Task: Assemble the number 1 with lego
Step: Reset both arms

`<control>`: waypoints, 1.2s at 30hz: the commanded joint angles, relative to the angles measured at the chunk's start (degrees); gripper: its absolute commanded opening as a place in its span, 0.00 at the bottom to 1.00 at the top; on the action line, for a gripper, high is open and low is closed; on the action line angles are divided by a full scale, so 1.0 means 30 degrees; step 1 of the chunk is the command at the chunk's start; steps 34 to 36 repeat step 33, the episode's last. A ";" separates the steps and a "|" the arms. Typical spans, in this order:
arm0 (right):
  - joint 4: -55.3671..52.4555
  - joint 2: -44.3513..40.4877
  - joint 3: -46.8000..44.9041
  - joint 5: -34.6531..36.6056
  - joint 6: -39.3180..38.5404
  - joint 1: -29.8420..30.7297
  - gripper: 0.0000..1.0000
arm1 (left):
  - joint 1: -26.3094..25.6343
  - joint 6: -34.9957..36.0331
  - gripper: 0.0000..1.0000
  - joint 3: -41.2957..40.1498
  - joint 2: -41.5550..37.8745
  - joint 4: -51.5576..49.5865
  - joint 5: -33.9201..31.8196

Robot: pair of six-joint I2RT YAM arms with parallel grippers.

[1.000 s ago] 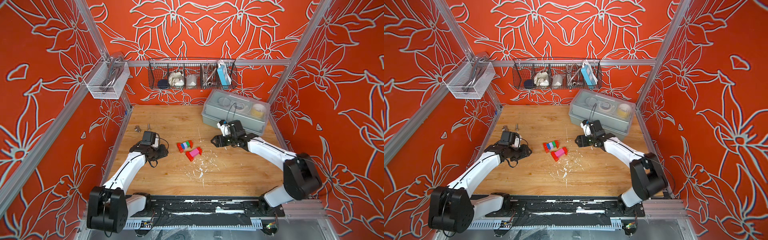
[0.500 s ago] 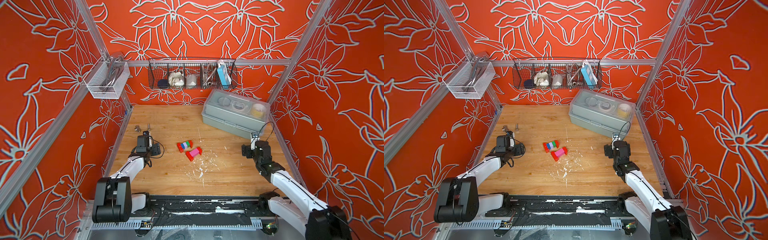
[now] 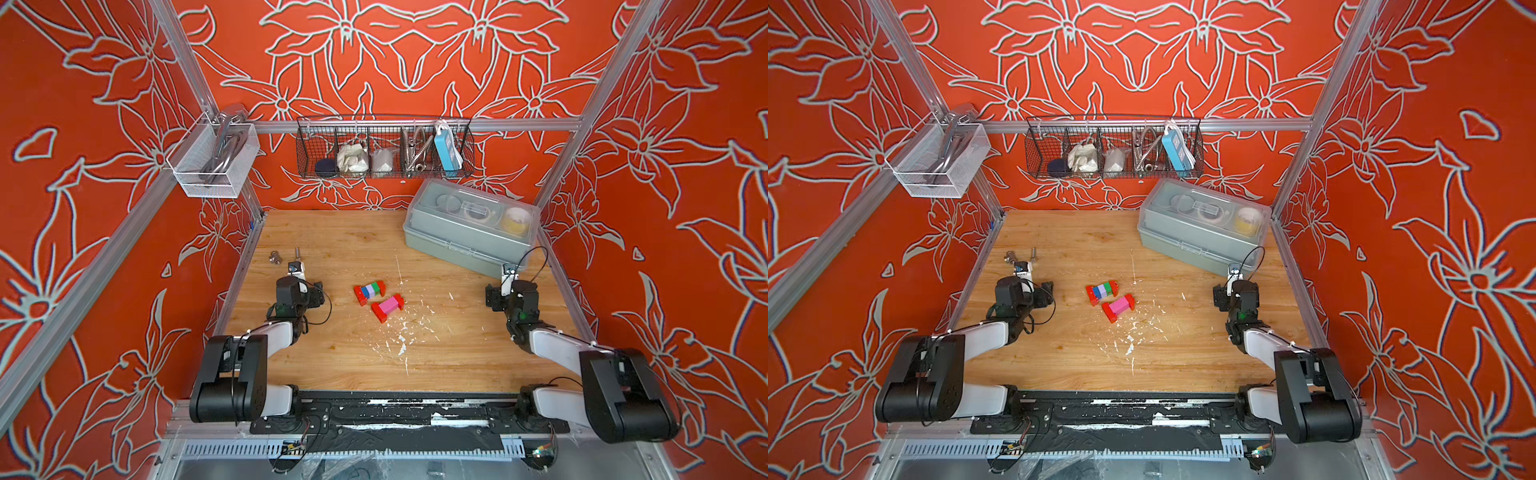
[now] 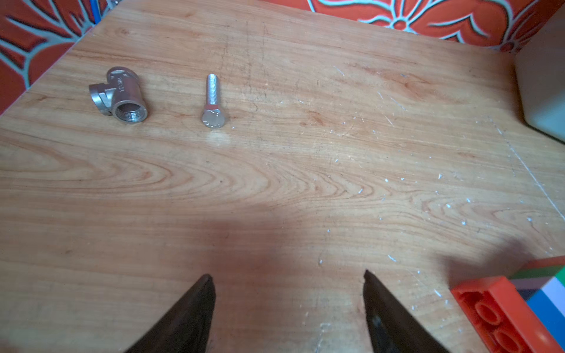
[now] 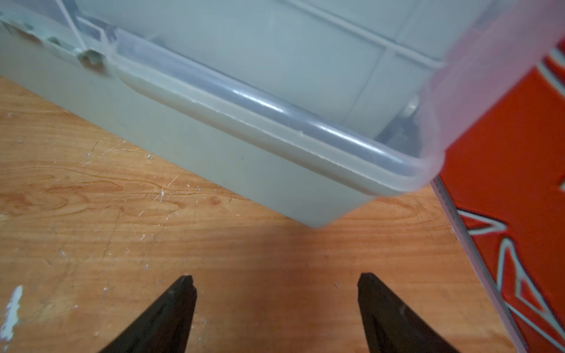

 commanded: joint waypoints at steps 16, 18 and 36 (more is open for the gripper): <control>0.3720 0.1903 -0.0020 -0.1804 0.0285 -0.1282 0.99 | -0.1081 0.0239 0.99 -0.1417 0.0570 0.4171 -0.3355; 0.3716 0.1890 -0.0019 -0.1799 0.0268 -0.1282 0.99 | -0.1093 0.0239 0.99 -0.1417 0.0555 0.4171 -0.3362; 0.3727 0.1836 -0.0064 -0.1804 0.0284 -0.1295 0.99 | -0.1104 0.0269 0.99 -0.1358 0.0598 0.4112 -0.3392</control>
